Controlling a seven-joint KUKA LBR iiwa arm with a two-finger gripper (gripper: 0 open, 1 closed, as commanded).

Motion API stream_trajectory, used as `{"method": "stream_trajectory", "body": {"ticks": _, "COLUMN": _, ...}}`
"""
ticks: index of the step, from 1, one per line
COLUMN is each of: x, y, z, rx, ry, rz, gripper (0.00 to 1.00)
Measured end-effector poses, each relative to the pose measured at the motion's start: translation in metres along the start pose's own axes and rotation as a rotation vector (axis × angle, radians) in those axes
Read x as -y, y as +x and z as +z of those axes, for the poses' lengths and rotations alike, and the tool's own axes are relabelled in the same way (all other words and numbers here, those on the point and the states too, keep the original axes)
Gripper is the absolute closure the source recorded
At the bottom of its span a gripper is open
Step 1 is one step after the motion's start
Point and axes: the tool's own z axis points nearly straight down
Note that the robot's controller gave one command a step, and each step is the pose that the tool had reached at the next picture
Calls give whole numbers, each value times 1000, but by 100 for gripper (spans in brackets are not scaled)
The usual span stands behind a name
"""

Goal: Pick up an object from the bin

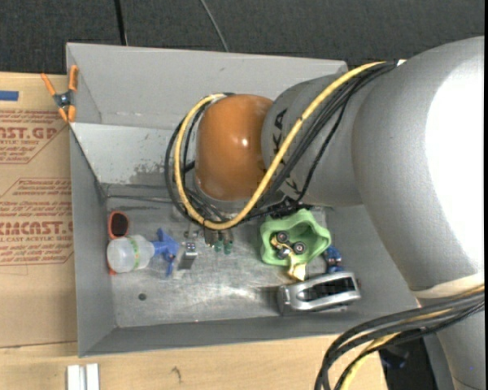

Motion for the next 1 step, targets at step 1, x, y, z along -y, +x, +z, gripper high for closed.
{"method": "stream_trajectory", "body": {"ticks": 1, "x": 0, "y": -4, "z": 50, "rx": -2, "ry": 1, "rz": 15, "gripper": 0}}
